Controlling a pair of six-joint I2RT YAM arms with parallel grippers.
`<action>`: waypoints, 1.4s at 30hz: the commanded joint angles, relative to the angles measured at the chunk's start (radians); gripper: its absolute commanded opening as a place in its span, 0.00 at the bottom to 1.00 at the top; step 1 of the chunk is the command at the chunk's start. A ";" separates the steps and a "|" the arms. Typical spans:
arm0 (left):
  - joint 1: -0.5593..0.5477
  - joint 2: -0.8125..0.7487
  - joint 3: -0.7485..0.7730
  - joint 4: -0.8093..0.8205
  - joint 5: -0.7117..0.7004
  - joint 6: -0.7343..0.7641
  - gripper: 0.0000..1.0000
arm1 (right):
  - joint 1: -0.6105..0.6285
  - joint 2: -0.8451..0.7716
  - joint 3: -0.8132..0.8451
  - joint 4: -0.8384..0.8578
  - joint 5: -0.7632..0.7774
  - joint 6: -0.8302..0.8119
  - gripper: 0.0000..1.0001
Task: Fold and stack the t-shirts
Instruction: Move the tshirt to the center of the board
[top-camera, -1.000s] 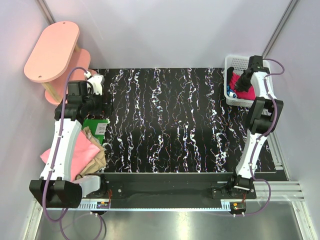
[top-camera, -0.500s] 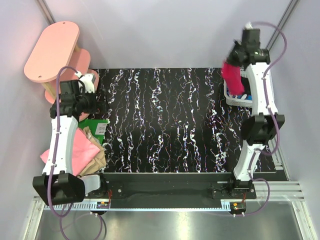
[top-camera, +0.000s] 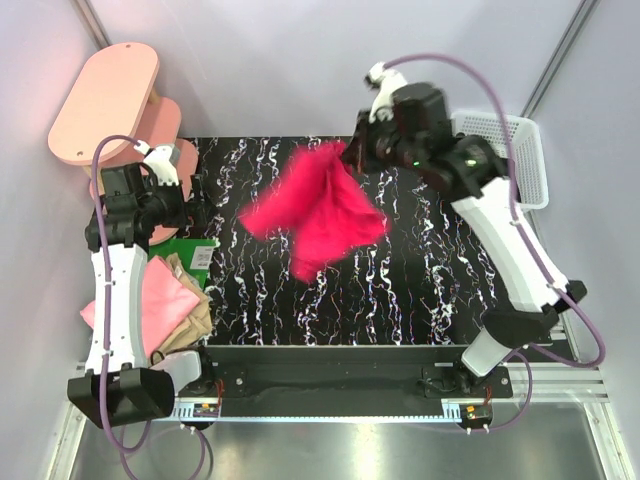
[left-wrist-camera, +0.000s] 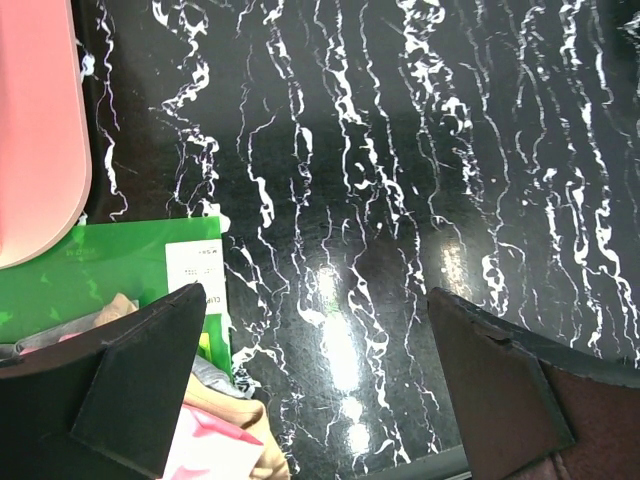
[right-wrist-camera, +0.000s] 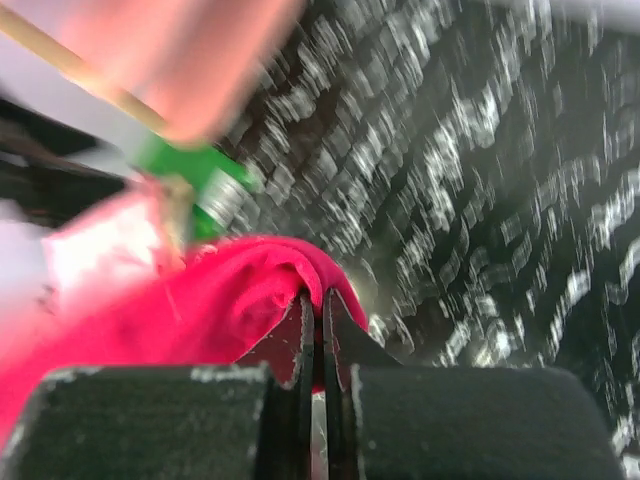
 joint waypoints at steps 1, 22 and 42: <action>0.003 -0.050 0.018 -0.001 0.046 -0.001 0.99 | -0.009 -0.029 -0.253 0.055 0.105 -0.005 0.00; 0.003 -0.082 0.047 -0.062 0.171 0.039 0.99 | 0.093 -0.164 -0.579 0.167 -0.102 0.076 0.00; 0.002 -0.058 0.050 -0.067 0.211 0.031 0.99 | 0.368 -0.124 -0.516 0.115 -0.063 -0.025 0.00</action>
